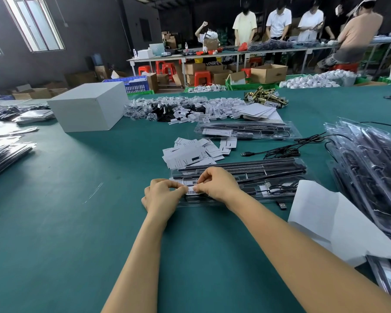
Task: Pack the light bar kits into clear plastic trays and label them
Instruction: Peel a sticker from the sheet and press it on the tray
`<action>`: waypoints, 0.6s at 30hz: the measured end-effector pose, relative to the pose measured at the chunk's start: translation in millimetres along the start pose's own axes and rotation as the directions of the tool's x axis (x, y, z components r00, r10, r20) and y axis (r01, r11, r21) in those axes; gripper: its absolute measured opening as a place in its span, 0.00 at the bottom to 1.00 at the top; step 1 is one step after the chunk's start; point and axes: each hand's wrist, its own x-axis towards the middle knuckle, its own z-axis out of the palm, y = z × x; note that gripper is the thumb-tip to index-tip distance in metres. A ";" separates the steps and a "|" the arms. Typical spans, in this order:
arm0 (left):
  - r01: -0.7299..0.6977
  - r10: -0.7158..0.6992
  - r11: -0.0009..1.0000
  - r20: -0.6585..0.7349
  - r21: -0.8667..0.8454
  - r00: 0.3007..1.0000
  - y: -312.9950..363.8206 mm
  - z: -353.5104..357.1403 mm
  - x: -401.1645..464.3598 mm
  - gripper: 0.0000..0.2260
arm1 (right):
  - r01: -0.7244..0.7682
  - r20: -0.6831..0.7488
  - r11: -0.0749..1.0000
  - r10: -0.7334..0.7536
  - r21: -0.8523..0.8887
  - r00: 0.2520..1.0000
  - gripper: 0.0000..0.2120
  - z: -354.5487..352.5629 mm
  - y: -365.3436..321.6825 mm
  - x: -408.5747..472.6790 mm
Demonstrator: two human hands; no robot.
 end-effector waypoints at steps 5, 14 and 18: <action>-0.032 0.032 0.999 0.013 0.034 0.999 0.5 0.2 -0.9 0.05 | 0.010 -0.063 0.992 -0.018 -0.125 0.998 0.08 5.4 1.7 0.1; -0.036 0.034 0.997 0.034 0.063 0.999 -0.2 -0.4 -0.2 0.06 | 0.015 -0.083 0.973 -0.035 -0.230 0.996 0.08 2.5 9.3 4.2; -0.026 0.024 0.997 0.029 0.067 0.999 -0.6 1.3 0.8 0.07 | 0.042 -0.092 0.964 -0.069 -0.262 0.993 0.07 5.2 10.9 4.2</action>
